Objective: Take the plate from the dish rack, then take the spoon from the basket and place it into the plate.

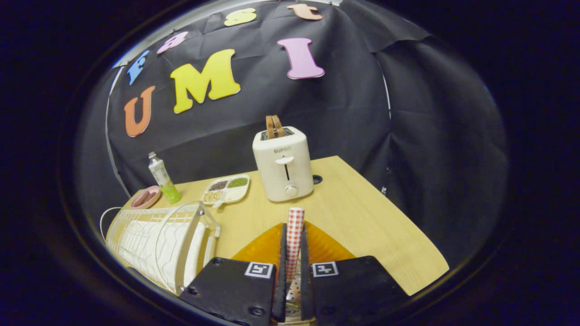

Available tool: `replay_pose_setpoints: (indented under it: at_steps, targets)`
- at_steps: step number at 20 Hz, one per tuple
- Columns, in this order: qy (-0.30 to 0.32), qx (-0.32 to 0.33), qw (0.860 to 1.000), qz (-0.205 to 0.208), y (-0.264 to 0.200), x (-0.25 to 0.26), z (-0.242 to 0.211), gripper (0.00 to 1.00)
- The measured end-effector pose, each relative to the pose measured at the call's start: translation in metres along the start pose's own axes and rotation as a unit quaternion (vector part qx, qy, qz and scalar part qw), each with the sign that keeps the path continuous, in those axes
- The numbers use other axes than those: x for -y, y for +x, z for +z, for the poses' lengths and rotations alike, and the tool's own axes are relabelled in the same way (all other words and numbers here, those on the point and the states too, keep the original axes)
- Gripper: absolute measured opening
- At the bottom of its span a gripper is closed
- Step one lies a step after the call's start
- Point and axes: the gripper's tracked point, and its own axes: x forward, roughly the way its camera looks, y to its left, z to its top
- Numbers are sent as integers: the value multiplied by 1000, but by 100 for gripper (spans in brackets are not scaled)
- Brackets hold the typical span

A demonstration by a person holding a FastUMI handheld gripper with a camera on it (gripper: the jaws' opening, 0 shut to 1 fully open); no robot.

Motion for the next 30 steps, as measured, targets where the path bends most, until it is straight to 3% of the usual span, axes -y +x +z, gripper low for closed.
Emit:
replay_pose_setpoints:
  at_steps: [3,5,10,20,26,30]
  targets:
    - [7,29,999,15,-22,-9,13,15]
    - [-16,51,999,-7,-32,-5,26,14]
    - [-44,93,995,6,-78,-30,60,14]
    - [-92,186,978,24,-221,-103,117,14]
    - [-106,234,966,38,-302,-162,112,15]
    - [-110,256,957,80,-326,-215,79,16]
